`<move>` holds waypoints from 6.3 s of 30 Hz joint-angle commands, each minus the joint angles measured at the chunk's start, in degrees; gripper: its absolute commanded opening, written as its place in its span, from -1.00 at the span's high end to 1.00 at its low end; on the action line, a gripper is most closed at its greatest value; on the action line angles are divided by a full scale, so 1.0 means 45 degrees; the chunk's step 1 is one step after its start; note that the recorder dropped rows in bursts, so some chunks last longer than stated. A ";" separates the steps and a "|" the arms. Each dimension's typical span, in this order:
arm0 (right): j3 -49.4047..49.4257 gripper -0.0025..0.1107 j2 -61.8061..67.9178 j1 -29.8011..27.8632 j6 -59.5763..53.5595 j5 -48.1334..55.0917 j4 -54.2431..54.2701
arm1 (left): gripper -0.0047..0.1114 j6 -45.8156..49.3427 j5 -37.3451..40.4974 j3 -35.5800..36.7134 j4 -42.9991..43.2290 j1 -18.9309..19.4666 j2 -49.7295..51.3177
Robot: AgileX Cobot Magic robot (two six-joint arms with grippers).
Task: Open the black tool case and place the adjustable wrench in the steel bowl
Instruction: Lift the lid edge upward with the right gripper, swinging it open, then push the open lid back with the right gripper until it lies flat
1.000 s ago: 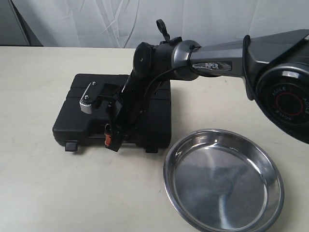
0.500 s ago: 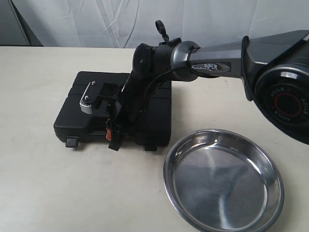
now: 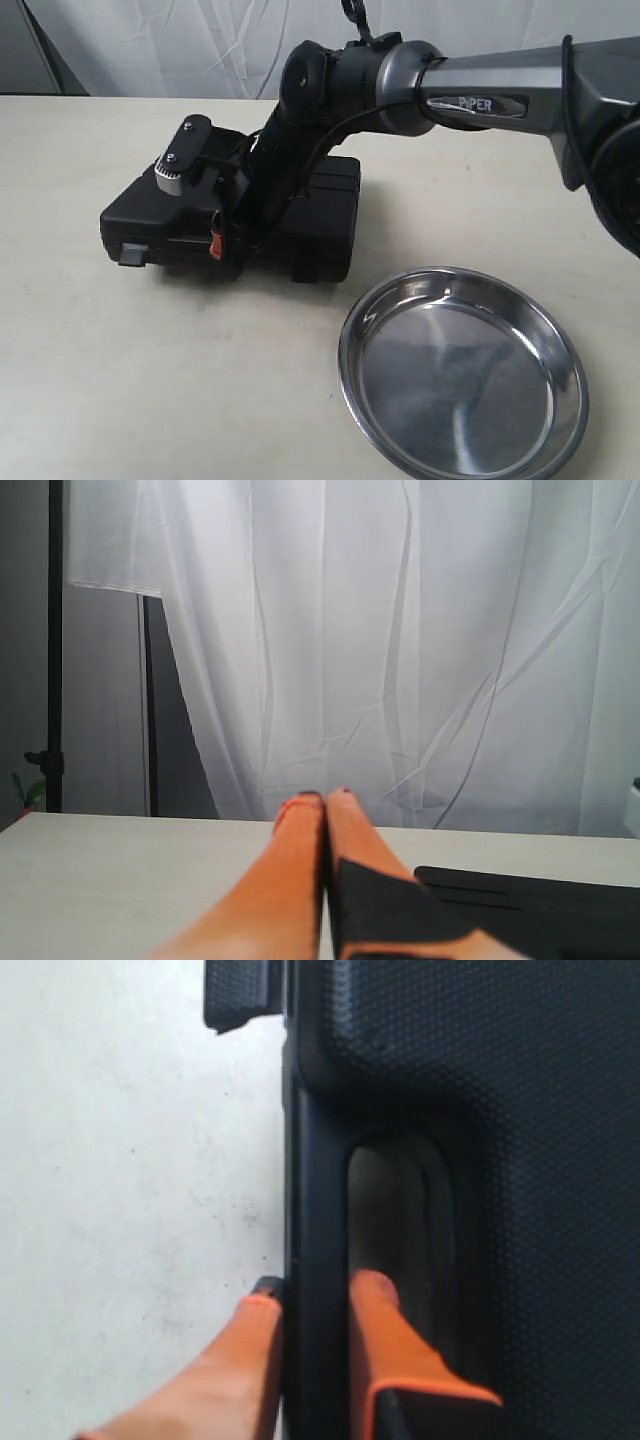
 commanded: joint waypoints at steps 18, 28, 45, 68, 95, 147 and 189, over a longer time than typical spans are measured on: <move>-0.0081 0.97 -0.0005 -0.0110 -0.0407 0.0664 0.1506 | 0.91 -0.0024 -0.0068 -0.0049 0.0031 -0.0020 0.0064; -0.0081 0.97 -0.1569 -0.0195 -0.0429 -0.0325 0.0436 | 0.91 -0.0024 -0.0068 -0.0049 0.0031 -0.0020 0.0064; -0.0081 0.97 -0.2807 -0.0195 -0.0539 -0.0316 0.0187 | 0.91 -0.0024 -0.0068 -0.0049 0.0031 -0.0020 0.0064; -0.0081 0.97 -0.2727 -0.0195 -0.0502 -0.4857 -0.4012 | 0.91 -0.0024 -0.0068 -0.0049 0.0031 -0.0020 0.0064; -0.0081 0.97 -0.3161 0.0213 -0.0553 -0.4489 -0.4387 | 0.91 -0.0024 -0.0068 -0.0049 0.0031 -0.0020 0.0064; -0.0081 0.97 -0.2954 0.0239 -0.0349 -0.5939 -0.8137 | 0.91 -0.0024 -0.0068 -0.0049 0.0031 -0.0020 0.0064; -0.0081 0.24 -0.1590 -0.0069 0.2528 -0.8021 -1.0429 | 0.91 -0.0024 -0.0068 -0.0049 0.0031 -0.0020 0.0064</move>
